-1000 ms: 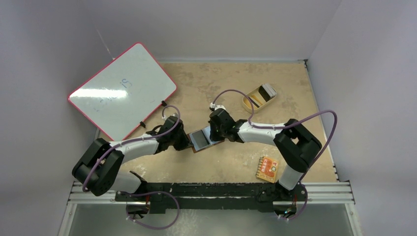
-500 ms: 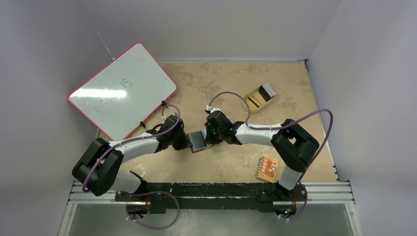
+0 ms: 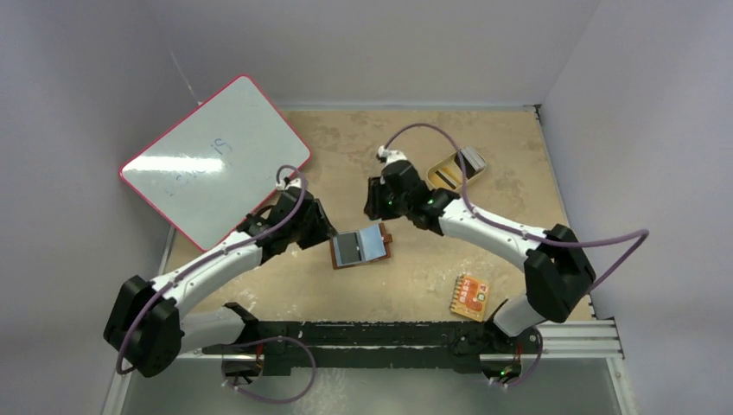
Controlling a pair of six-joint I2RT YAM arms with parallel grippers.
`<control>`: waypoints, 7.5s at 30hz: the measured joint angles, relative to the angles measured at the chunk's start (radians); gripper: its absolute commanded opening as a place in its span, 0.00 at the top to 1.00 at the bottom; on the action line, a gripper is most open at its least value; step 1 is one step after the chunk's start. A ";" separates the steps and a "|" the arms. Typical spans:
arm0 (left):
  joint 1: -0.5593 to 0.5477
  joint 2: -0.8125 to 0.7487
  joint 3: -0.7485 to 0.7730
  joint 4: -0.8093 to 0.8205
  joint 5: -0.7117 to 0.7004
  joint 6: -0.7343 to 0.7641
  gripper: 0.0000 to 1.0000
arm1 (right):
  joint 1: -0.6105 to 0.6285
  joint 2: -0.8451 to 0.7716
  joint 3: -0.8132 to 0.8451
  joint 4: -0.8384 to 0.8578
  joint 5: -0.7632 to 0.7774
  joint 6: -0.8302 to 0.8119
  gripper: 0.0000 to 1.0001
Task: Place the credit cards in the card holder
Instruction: Insert the credit card into the card holder, then pick up the credit card from the storage box, then insert the credit card into the card holder.
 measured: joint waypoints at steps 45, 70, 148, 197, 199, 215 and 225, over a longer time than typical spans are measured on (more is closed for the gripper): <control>0.000 -0.187 0.183 -0.249 -0.036 0.339 0.36 | -0.598 0.483 0.397 -0.058 0.516 -0.804 0.47; 0.000 -0.183 0.182 -0.249 -0.036 0.339 0.36 | -0.604 0.483 0.428 -0.066 0.483 -0.813 0.88; 0.005 -0.210 0.051 0.481 0.195 -0.145 1.00 | -0.236 -0.350 -0.392 0.805 -0.536 0.458 0.76; 0.005 0.043 -0.192 0.421 0.196 -0.073 1.00 | -0.110 0.128 -0.192 0.138 -0.139 -0.004 0.80; 0.005 0.051 -0.195 0.421 0.191 -0.072 1.00 | -0.110 0.128 -0.194 0.142 -0.139 -0.003 0.80; 0.005 0.068 -0.239 0.527 0.203 -0.079 1.00 | -0.106 0.127 -0.212 0.184 -0.140 0.001 0.80; 0.005 0.084 -0.239 0.552 0.202 -0.092 1.00 | -0.105 0.126 -0.221 0.199 -0.142 0.005 0.80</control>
